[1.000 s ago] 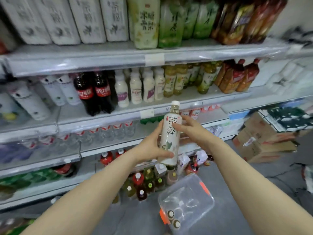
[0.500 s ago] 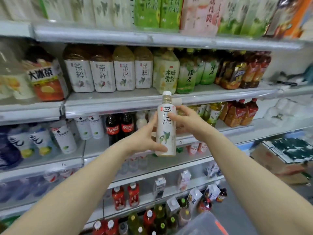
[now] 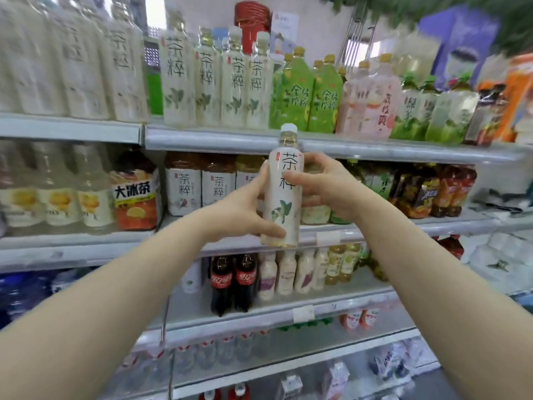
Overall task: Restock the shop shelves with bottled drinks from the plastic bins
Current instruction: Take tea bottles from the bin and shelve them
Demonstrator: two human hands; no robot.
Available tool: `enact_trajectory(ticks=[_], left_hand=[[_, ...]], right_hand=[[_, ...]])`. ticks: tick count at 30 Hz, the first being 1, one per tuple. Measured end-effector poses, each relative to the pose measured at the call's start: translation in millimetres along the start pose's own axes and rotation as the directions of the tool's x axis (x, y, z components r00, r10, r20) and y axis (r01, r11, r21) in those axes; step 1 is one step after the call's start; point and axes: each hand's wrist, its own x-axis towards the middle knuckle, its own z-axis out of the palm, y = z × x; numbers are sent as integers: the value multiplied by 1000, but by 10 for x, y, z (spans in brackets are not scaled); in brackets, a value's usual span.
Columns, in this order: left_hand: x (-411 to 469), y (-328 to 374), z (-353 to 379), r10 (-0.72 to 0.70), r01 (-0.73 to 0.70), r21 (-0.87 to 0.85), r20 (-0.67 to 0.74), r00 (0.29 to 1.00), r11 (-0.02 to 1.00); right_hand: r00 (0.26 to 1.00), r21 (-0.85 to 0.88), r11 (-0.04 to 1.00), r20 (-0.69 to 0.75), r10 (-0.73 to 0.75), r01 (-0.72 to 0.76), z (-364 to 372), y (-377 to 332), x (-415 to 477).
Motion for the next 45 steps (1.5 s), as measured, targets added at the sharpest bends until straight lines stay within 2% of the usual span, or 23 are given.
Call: enact_trajectory(ticks=[7, 13, 20, 26, 31, 38, 42, 45], left_hand=[[4, 269, -652, 50, -42, 69, -116, 992, 997], [107, 412, -1100, 109, -64, 165, -280, 954, 984], [360, 453, -1319, 172, -41, 244, -544, 821, 969], [630, 352, -1415, 230, 26, 339, -691, 686, 940], [813, 234, -1504, 217, 65, 348, -710, 670, 935], [921, 17, -1485, 191, 180, 443, -670, 718, 878], [941, -55, -1481, 242, 222, 543, -653, 718, 810], [948, -109, -1488, 264, 214, 561, -649, 714, 800]], right_hand=[[994, -1, 994, 4, -112, 112, 265, -624, 351], [978, -11, 978, 8, -208, 208, 442, -1050, 793], [959, 31, 958, -4, -285, 285, 506, -1320, 1371], [939, 69, 937, -22, -343, 344, 552, -1383, 1760], [923, 79, 920, -56, -380, 383, 621, -1300, 2071], [932, 135, 922, -17, -363, 362, 749, -1104, 2414], [929, 172, 916, 12, -369, 361, 812, -972, 2497], [929, 191, 913, 21, -370, 360, 826, -943, 2499]])
